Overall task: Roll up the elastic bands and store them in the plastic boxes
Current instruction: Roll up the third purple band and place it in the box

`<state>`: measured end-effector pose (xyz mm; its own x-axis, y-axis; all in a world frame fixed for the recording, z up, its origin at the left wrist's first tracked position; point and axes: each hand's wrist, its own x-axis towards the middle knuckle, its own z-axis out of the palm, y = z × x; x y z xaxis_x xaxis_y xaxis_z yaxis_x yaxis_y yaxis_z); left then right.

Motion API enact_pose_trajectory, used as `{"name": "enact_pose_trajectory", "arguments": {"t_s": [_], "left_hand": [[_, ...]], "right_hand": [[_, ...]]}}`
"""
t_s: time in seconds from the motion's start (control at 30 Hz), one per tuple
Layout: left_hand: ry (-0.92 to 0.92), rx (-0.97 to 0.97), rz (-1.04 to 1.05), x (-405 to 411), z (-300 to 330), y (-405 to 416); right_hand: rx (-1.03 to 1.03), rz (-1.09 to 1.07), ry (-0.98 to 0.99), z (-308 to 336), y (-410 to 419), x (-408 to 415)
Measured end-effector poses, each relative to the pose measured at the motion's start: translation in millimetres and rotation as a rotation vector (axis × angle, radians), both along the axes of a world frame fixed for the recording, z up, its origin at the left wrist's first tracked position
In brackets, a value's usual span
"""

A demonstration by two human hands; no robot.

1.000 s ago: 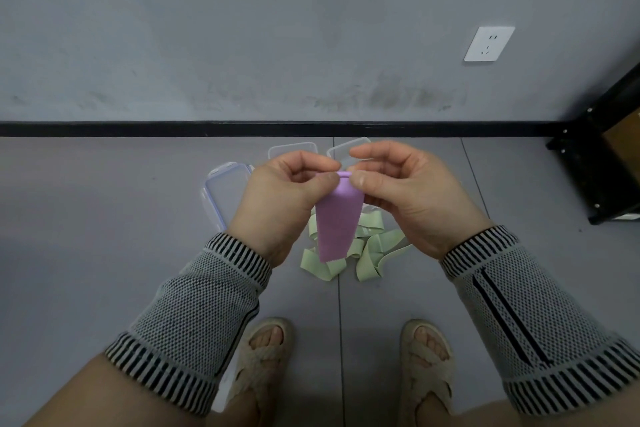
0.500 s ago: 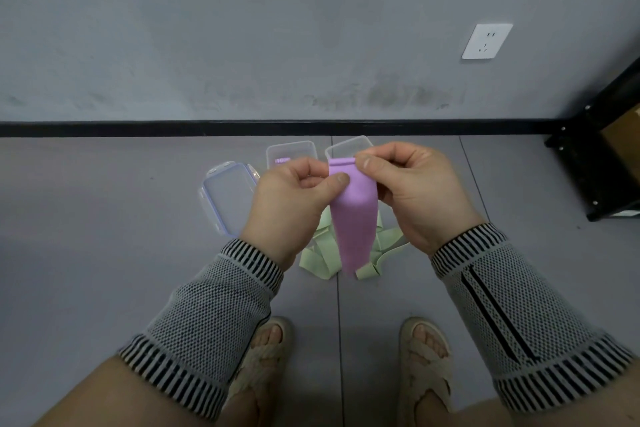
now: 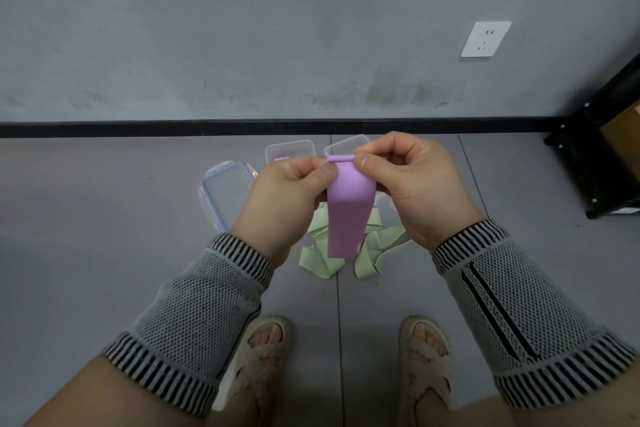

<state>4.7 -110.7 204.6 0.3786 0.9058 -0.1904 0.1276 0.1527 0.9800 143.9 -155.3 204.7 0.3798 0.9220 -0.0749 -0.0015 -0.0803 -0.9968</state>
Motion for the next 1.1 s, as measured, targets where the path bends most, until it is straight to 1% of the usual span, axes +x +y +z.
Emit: {"name": "enact_pose_trajectory", "arguments": {"t_s": [0.07, 0.13, 0.5, 0.67, 0.8, 0.87, 1.0, 1.03, 1.1], "left_hand": [[-0.039, -0.077, -0.023, -1.3, 1.8, 1.2], [-0.046, -0.115, -0.028, -2.0, 1.7, 1.9], [-0.078, -0.247, 0.022, -2.8, 0.4, 4.7], [-0.073, -0.233, 0.027, -3.4, 1.2, 4.3], [-0.042, -0.174, -0.005, -2.8, 2.5, 2.6], [-0.041, -0.158, -0.012, -3.8, 1.4, 3.1], [-0.034, -0.139, -0.022, -6.1, 2.7, 4.3], [-0.037, -0.14, -0.019, -6.8, 2.4, 4.9], [-0.044, -0.143, -0.006, -7.8, 2.2, 6.0]], "right_hand": [[-0.001, 0.015, 0.021, 1.2, -1.2, -0.6], [0.002, 0.019, 0.036, 1.9, -1.6, -1.3], [-0.008, 0.034, 0.019, 3.9, -1.0, -5.8], [0.004, 0.007, -0.084, 2.9, 0.1, -6.4], [0.019, 0.017, -0.102, 3.0, -0.4, -7.4], [0.014, 0.049, -0.051, 3.8, -0.9, -6.5], [-0.043, 0.12, 0.258, 6.4, -2.4, 2.1], [-0.056, 0.119, 0.304, 6.9, -2.8, 4.9], [-0.074, 0.116, 0.298, 7.0, -3.5, 8.3]]}}
